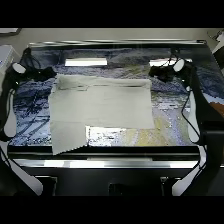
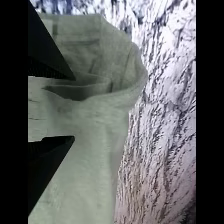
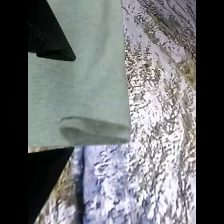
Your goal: Fold the clothes and pants, and hang the long-sleeved shirts on hangers.
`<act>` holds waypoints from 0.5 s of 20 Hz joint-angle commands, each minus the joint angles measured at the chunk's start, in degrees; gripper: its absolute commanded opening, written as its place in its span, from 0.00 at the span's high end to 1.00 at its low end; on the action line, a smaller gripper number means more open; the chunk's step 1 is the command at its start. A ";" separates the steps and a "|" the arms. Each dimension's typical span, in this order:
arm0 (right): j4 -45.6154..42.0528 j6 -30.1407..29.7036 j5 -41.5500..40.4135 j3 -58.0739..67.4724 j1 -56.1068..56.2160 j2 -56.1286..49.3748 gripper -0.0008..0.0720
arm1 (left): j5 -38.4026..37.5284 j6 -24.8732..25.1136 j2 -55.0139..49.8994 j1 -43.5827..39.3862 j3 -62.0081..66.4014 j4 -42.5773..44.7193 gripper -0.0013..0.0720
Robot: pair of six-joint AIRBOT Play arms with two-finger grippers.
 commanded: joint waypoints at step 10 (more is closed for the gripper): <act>16.92 -17.11 38.45 -22.49 -14.99 9.44 0.17 | -34.84 -9.22 19.69 11.91 -5.40 3.56 0.45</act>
